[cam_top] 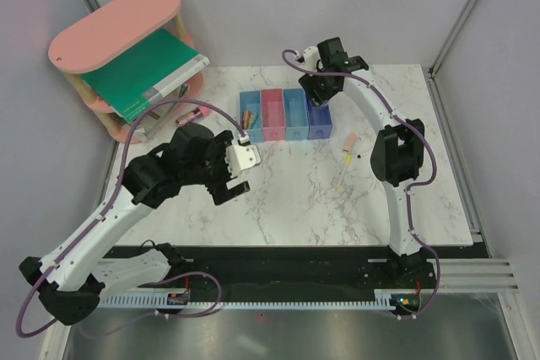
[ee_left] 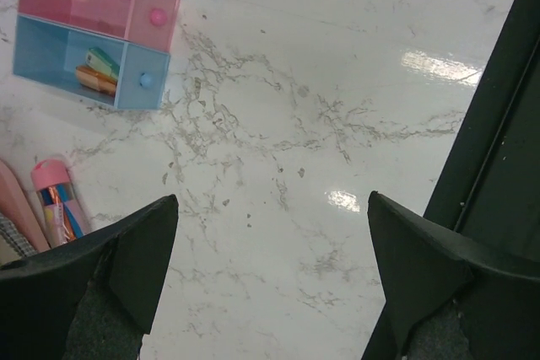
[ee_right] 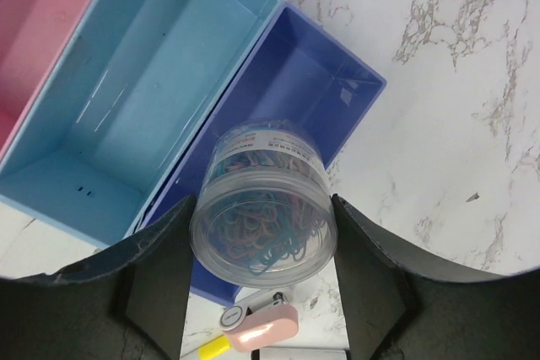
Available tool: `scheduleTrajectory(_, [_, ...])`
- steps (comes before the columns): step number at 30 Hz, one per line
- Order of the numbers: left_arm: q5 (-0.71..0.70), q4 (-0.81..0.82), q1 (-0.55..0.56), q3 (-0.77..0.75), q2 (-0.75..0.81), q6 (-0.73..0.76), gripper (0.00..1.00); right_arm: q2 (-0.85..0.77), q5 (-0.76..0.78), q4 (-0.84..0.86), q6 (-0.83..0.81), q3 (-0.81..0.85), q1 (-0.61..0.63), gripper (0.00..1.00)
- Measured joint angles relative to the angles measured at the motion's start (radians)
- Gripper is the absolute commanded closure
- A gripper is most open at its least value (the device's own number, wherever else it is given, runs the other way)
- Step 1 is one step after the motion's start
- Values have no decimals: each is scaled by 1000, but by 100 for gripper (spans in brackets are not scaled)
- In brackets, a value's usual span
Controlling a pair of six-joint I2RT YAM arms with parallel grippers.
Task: Sort the stationery into containers
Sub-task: Place the stationery in the storage box.
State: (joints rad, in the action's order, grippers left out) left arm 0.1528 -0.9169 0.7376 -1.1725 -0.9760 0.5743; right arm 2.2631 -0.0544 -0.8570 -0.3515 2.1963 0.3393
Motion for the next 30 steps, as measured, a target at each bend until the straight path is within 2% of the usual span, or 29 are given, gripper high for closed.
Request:
scheduleTrajectory(7, [61,-67,-80,-101,-95,-80,0,39,-14,-6,-7,53,-17,97])
scheduleTrajectory(17, [113,-85,-123,-104,-116,-96,0,115,-69,-2,-8,89,-24,97])
scheduleTrajectory(20, [114,-85,-133,-104,-117,-95,0,129,-72,13,-7,89,-27,94])
scheduleTrajectory(23, [116,-85,-138,-104,-117,-95,0,133,-76,39,-3,84,-33,82])
scheduleTrajectory(24, [117,-85,-140,-104,-117,-95,0,133,-76,47,-2,82,-35,75])
scheduleTrajectory(26, [120,-85,-141,-104,-118,-95,0,133,-77,63,-1,82,-37,68])
scheduleTrajectory(27, [120,-85,-142,-104,-119,-95,0,133,-78,70,-1,80,-37,60])
scheduleTrajectory(30, [121,-85,-143,-104,-123,-95,0,133,-80,87,-1,74,-40,46])
